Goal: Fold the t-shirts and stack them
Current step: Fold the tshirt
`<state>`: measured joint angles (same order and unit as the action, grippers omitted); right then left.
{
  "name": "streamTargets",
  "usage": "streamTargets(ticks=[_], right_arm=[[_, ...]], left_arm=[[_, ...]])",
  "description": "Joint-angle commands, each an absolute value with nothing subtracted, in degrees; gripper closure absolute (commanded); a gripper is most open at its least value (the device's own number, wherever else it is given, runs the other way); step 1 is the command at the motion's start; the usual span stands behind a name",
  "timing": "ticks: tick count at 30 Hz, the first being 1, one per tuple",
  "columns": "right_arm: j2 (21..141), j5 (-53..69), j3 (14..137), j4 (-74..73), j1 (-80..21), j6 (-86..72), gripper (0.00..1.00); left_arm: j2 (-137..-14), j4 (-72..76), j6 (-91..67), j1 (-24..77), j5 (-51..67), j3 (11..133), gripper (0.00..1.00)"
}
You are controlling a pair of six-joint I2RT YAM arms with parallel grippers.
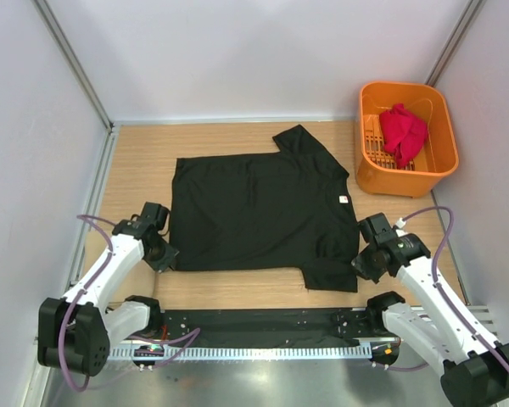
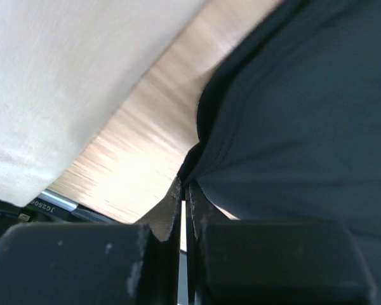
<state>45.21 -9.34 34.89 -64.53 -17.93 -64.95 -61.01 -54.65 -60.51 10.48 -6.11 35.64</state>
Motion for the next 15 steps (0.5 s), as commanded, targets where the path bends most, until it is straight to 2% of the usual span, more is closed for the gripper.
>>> streamTargets(ticks=[1,9,15], right_arm=[[48.7,-15.5,42.2,-62.8,-18.1,-60.0,0.99],[68.8,-17.0,57.6,-53.2,-17.3,-49.6,0.99],[77.0,-16.4,64.1,-49.5,-14.2,-43.8,0.99]], left_arm=[[-62.0,-55.7,-55.1,10.4,-9.3,42.8,1.0],[-71.2,-53.9,-50.2,11.0,-9.9,50.3,1.0],[-79.4,-52.8,-46.2,11.0,-10.9,56.8,1.0]])
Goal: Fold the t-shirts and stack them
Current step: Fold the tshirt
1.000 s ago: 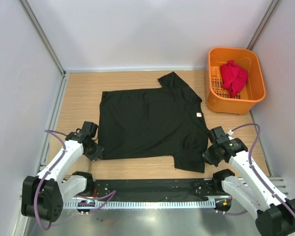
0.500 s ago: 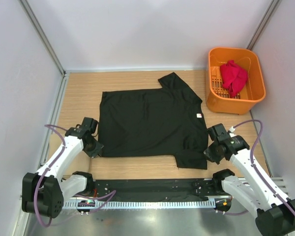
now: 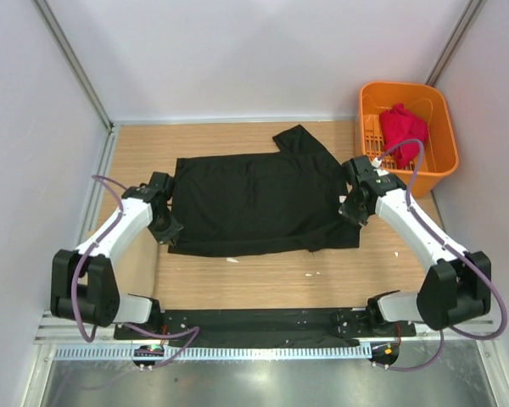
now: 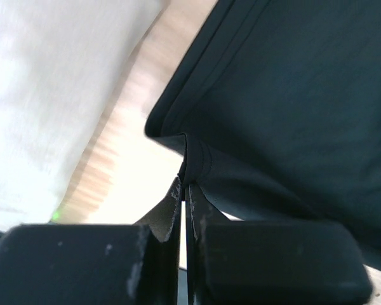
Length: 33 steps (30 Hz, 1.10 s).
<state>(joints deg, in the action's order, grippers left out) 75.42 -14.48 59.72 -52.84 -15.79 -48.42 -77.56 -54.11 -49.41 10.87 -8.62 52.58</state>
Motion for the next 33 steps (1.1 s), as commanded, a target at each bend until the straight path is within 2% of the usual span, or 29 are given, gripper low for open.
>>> streamTargets(ticks=[1,15,33], right_arm=[[77.5,-16.4,64.8,-48.9,-13.8,-43.2,0.99],[89.8,-8.1,73.8,-42.6,-10.5,-35.9,0.99],[96.1,-7.6,75.8,-40.7,-8.7,-34.5,0.99]], left_arm=[[-80.1,-52.6,-46.1,11.0,-11.2,57.3,1.0],[-89.4,-51.0,-45.6,9.8,-13.2,63.6,1.0],[-99.4,-47.9,-42.6,7.9,-10.8,70.5,1.0]])
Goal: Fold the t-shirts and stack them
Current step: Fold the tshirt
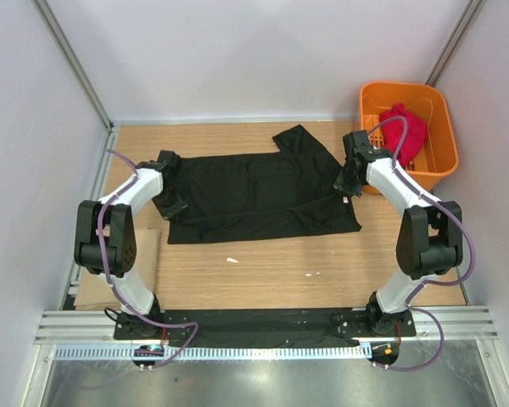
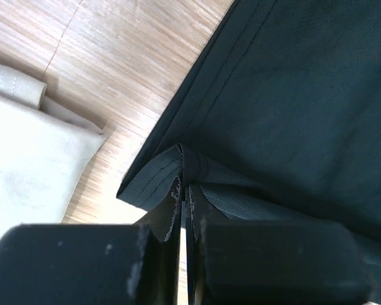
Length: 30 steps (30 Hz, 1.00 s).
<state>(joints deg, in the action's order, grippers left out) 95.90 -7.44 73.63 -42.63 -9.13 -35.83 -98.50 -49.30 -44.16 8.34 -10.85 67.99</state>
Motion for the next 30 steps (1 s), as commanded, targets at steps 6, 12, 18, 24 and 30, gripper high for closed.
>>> streamTargets(ticks=[6,12,18,24,30], right_arm=[[97.4,-7.5,76.1,-40.1,-8.0,-33.8,0.99],[98.6,-7.7,77.0,-39.8,-7.4,-33.6,0.99],[100.0,-7.5,77.0,-39.0,-7.2,-33.3,0.99],[101.1,-7.0,78.4,-39.1,-7.0,-33.0,0.99],[102.3,-5.8,79.3,-38.8,-6.9,-32.9,0.99]], left_arm=[[-100.7,-47.8,-42.3,7.9,-11.5,71.2,1.0],[-102.3,-47.9,-42.0,7.9,-11.8,72.1,1.0],[-103.9,-48.2,-42.0,7.9,-12.1,73.7,1.0],[-102.7,-50.4,-43.5,7.9,-15.8,74.4,1.0],[-102.0,-50.6,-44.5,7.8,-17.8,74.0,1.0]])
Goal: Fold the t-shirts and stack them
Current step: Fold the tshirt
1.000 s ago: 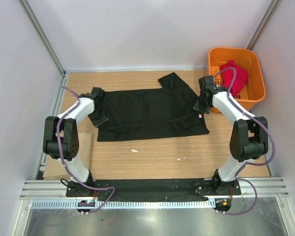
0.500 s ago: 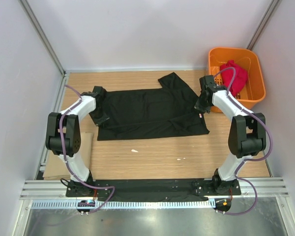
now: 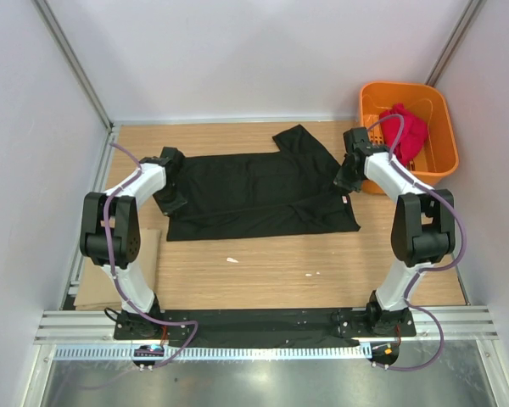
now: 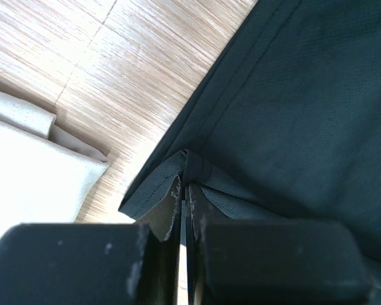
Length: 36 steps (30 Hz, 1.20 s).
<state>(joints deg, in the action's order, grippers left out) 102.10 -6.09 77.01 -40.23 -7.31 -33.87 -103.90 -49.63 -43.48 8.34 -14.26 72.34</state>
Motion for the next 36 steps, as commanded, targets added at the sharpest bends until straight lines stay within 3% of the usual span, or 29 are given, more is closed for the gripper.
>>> streamTargets(ticks=[1,12,13,14,15,16,18,19,22,24,29,34,36], right_arm=[[102.6,-5.7,79.4,-38.6,-6.9,-32.9,0.99],[105.5,-5.8,81.4,-37.0,-6.9,-32.2,0.98],[106.0,-5.9,81.7,-36.7,-6.9,-32.1,0.94],[106.3,-6.1,82.0,-36.1,-6.9,-31.8,0.91],[106.7,-6.2,82.5,-36.1,-6.9,-31.6,0.89],[107.7,-6.8,84.7,-37.2,-6.9,-31.4,0.84],[108.7,-7.6,88.4,-40.1,-7.0,-29.7,0.77],[108.9,-8.8,92.3,-43.3,-7.6,-28.9,0.67],[107.3,-12.8,96.6,-48.1,-9.5,-25.5,0.55],[103.9,-13.8,95.5,-49.3,-10.7,-24.8,0.51],[97.2,-10.1,84.8,-47.6,-16.2,-25.6,0.48],[91.7,-8.0,70.9,-41.1,-16.3,-26.9,0.52],[91.0,-8.8,66.8,-38.3,-16.3,-26.3,0.56]], left_arm=[[-102.5,-50.8,-44.6,7.8,-17.6,74.4,1.0],[-105.3,-51.2,-45.3,7.8,-18.4,77.1,0.95],[-105.6,-51.3,-45.4,7.8,-18.6,77.5,0.91],[-105.7,-51.7,-45.4,7.8,-18.7,78.0,0.79],[-105.4,-51.9,-45.4,7.8,-19.2,78.6,0.73],[-104.9,-52.5,-45.5,7.8,-19.7,78.8,0.58],[-102.1,-52.6,-45.4,7.8,-20.6,79.1,0.45],[-100.9,-53.2,-45.2,7.8,-20.9,79.2,0.35],[-94.7,-54.5,-44.2,7.8,-21.7,78.6,0.25],[-91.4,-54.2,-43.9,7.8,-20.5,76.3,0.26],[-81.9,-45.3,-44.4,8.3,-5.1,66.7,0.48],[-87.3,-38.2,-43.9,9.1,4.7,61.7,0.69],[-90.9,-36.3,-43.3,9.1,6.4,61.8,0.71]])
